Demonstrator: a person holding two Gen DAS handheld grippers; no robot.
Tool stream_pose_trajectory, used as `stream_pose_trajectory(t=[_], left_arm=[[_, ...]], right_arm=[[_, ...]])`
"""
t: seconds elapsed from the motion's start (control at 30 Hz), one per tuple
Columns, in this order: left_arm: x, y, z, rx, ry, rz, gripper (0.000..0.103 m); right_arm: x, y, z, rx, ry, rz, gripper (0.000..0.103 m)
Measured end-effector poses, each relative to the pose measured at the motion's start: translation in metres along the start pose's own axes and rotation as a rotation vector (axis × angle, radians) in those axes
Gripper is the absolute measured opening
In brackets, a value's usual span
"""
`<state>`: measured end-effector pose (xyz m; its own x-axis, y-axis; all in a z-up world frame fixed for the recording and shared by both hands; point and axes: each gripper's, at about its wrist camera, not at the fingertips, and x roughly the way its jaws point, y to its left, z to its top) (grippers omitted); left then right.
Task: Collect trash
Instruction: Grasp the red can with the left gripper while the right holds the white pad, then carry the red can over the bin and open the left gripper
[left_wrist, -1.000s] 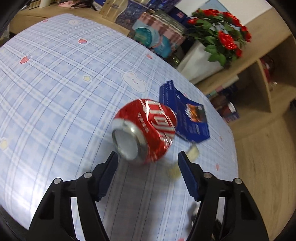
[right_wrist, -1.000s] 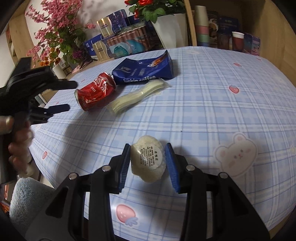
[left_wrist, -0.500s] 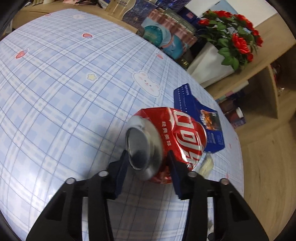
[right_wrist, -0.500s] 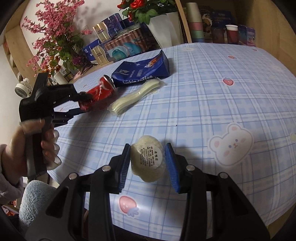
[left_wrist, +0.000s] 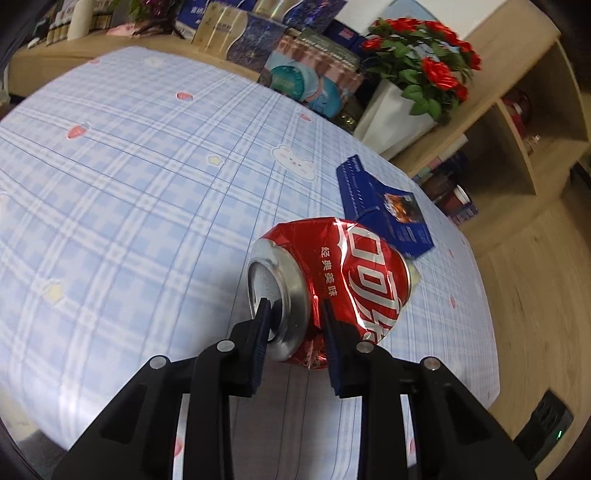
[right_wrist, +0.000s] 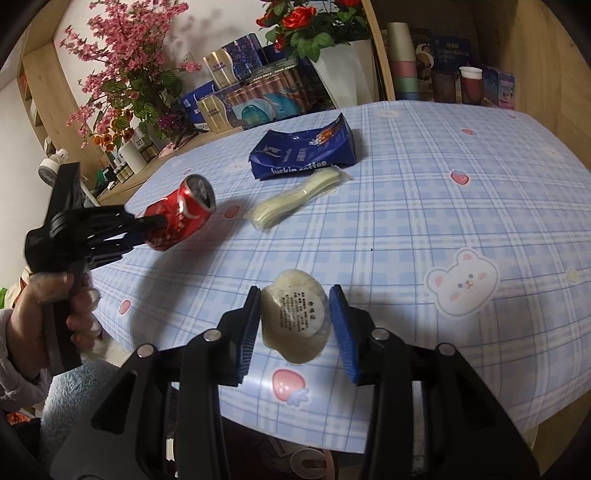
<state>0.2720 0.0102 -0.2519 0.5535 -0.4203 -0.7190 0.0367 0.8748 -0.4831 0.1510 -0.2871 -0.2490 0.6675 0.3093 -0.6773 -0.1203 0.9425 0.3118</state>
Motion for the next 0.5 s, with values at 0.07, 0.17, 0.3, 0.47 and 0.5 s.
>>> stream_pose_trajectory(t=[0.07,0.17,0.3,0.47,0.5], left_arm=[[-0.012,-0.001,-0.007,0.006,-0.007,-0.013,0.025],[-0.036,-0.005,-0.021,0.029,-0.025,-0.040,0.021],[-0.041,-0.013,-0.031,0.071,-0.005,-0.053,0.020],[-0.039,-0.014,-0.031,0.046,-0.004,-0.068,0.019],[-0.040,-0.016,-0.031,0.048,-0.001,-0.073,0.019]], right_arm=[[-0.005,0.002,-0.001,0.001,-0.002,0.002,0.040],[-0.013,0.008,-0.004,-0.004,-0.006,0.006,0.040],[-0.016,0.017,-0.009,-0.026,0.001,0.008,0.040],[-0.021,0.023,-0.014,-0.021,0.000,0.013,0.040],[-0.022,0.024,-0.014,-0.025,-0.003,0.011,0.040]])
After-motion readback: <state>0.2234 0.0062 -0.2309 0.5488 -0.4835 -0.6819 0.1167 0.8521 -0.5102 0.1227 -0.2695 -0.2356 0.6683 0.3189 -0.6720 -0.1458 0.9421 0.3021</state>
